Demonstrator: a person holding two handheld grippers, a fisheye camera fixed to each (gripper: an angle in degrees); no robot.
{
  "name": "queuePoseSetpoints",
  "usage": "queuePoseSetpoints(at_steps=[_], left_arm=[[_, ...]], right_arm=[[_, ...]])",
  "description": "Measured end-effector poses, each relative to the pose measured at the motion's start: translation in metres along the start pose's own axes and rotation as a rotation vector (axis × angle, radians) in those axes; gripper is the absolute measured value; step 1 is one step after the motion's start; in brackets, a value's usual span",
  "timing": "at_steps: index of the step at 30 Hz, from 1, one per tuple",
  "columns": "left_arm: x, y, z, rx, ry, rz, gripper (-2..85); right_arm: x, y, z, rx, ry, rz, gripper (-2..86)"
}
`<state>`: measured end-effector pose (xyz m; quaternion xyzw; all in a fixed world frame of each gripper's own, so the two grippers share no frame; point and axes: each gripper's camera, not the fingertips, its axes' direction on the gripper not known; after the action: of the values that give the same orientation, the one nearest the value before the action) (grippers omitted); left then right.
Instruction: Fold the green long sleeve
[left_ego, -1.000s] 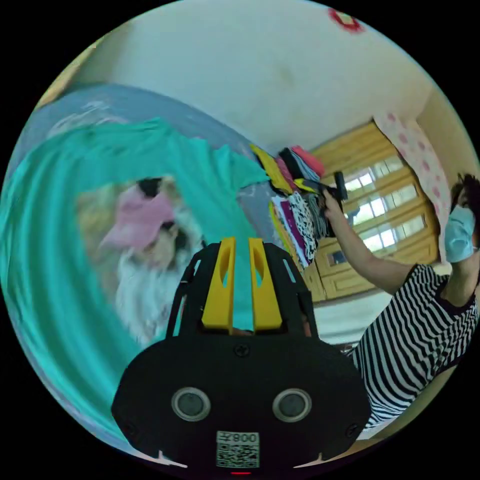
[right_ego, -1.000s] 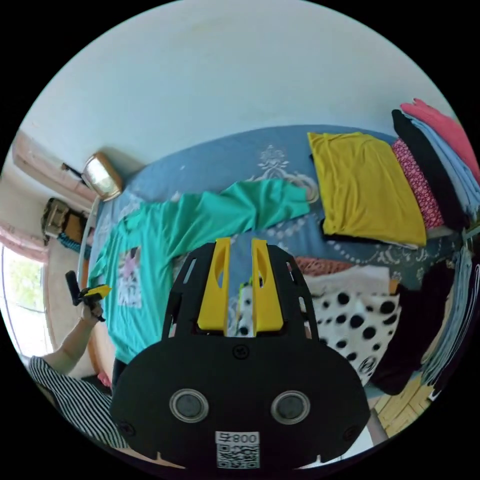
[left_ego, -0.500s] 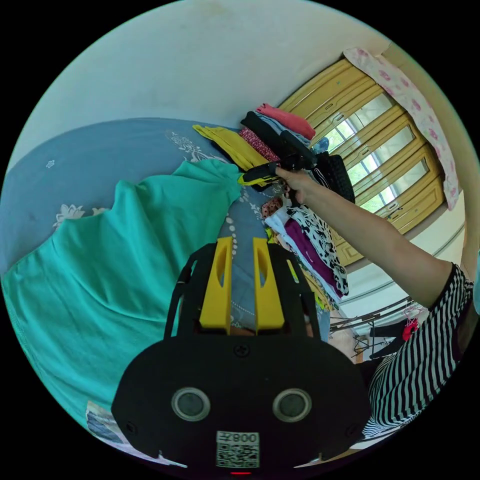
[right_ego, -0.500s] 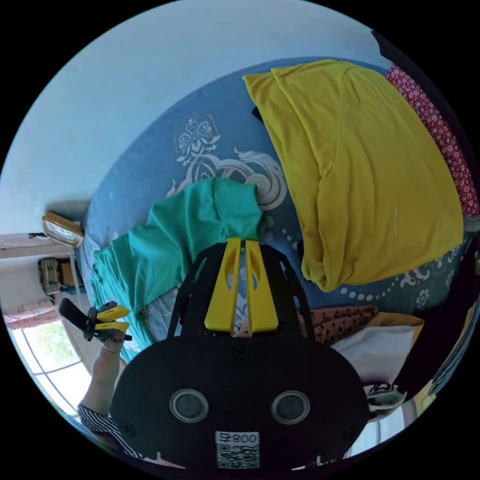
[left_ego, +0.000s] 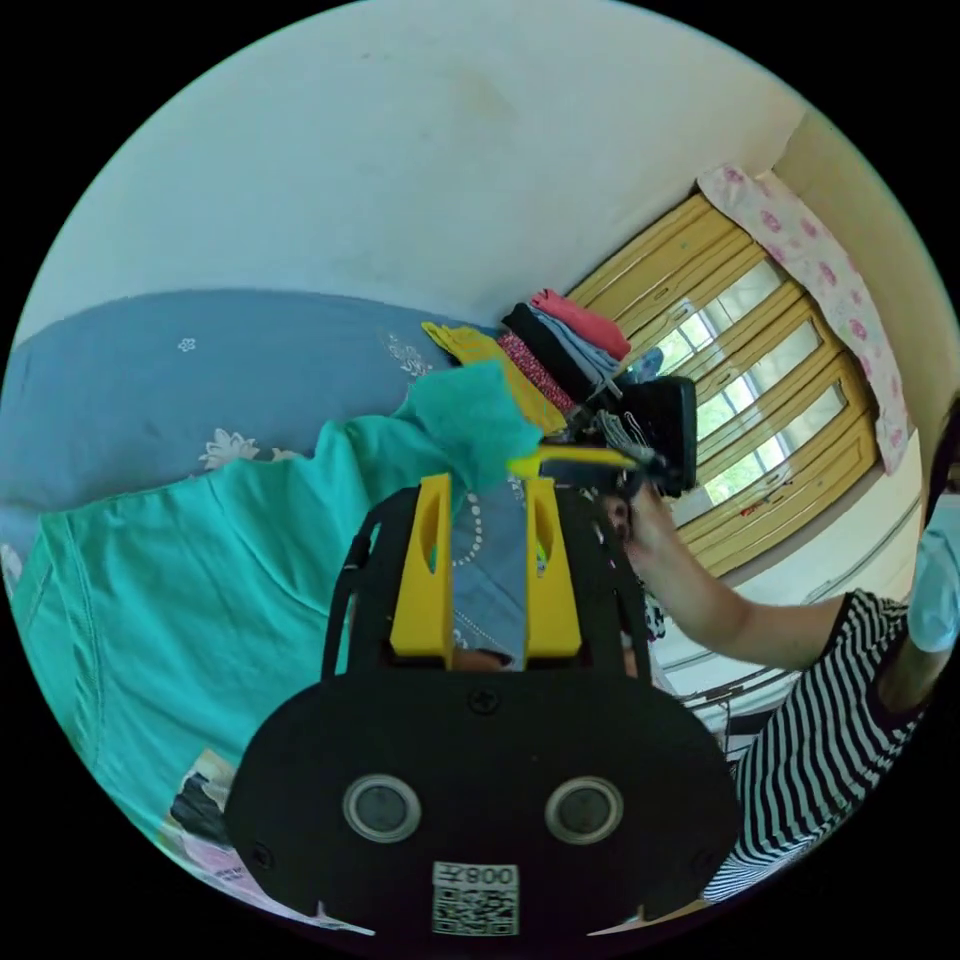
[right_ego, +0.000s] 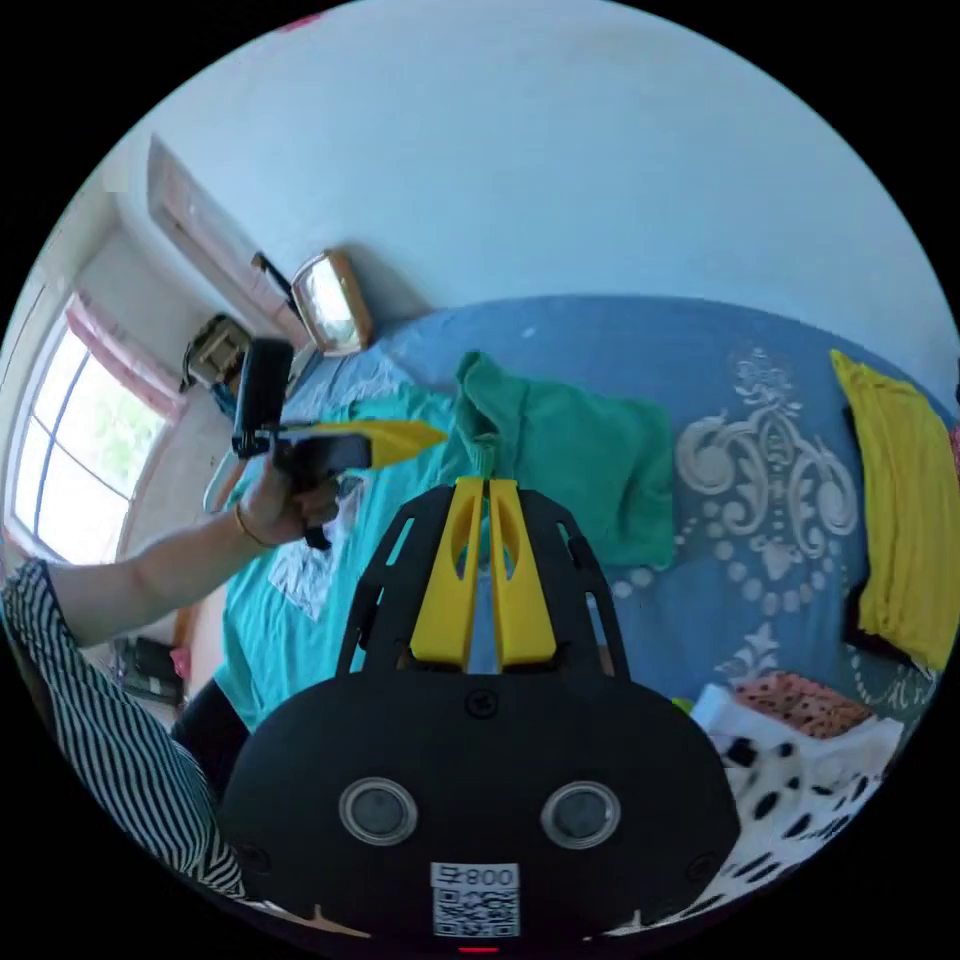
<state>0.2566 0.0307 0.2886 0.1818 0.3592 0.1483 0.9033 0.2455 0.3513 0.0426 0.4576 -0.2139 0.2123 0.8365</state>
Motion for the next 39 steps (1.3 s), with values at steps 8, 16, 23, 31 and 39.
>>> queuePoseSetpoints(at_steps=[8,16,23,31,39], left_arm=[[-0.108,0.009,-0.006,0.029,0.121,-0.264,11.1],[-0.134,-0.014,-0.057,0.081,0.138,-0.251,3.3],[-0.119,0.003,-0.207,0.189,0.09,-0.1,2.2],[-0.203,0.132,-0.345,0.187,-0.071,-0.361,2.1],[-0.275,0.185,-0.404,0.18,-0.104,-0.447,2.1]], right_arm=[[-0.037,0.038,0.063,-0.014,-0.043,0.049,0.4],[-0.081,0.044,0.052,0.058,-0.055,0.014,0.5],[-0.199,0.045,0.044,0.167,-0.186,-0.147,0.6],[-0.302,0.062,0.17,-0.01,-0.362,-0.171,0.6],[-0.347,0.066,0.239,-0.126,-0.41,-0.171,0.6]])
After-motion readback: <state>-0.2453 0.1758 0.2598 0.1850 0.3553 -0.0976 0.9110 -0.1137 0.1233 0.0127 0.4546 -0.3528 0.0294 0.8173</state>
